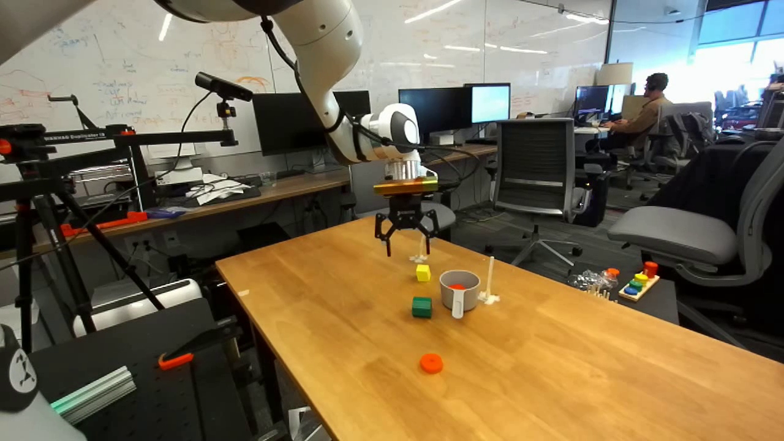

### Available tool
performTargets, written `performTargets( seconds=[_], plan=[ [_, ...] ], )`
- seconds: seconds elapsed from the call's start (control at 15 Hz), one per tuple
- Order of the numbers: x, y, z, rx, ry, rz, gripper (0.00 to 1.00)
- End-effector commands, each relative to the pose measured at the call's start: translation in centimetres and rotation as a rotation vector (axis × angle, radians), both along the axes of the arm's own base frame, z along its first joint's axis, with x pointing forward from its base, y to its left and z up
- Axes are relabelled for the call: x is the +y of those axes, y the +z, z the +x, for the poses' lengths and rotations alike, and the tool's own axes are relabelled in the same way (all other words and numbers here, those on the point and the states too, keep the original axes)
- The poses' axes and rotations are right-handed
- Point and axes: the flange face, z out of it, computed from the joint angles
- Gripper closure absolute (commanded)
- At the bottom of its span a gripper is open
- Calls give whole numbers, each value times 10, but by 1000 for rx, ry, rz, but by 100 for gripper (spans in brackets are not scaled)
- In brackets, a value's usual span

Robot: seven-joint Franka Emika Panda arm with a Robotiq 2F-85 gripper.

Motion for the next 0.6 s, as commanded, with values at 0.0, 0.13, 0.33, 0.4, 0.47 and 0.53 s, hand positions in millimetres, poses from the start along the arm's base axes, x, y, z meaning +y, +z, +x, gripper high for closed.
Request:
performTargets(
  seconds=[0.0, 0.13, 0.33, 0.4, 0.47, 0.53],
  plan=[
    [8, -17, 1, -92, -176, 7, 0],
    [8, -24, 9, -149, -260, 0, 0],
    [4, -30, 22, -198, -330, -36, 0],
    [4, -30, 26, -210, -342, -44, 0],
    [6, -31, 29, -219, -347, -51, 0],
    [6, -33, 32, -228, -352, -56, 0]
  ],
)
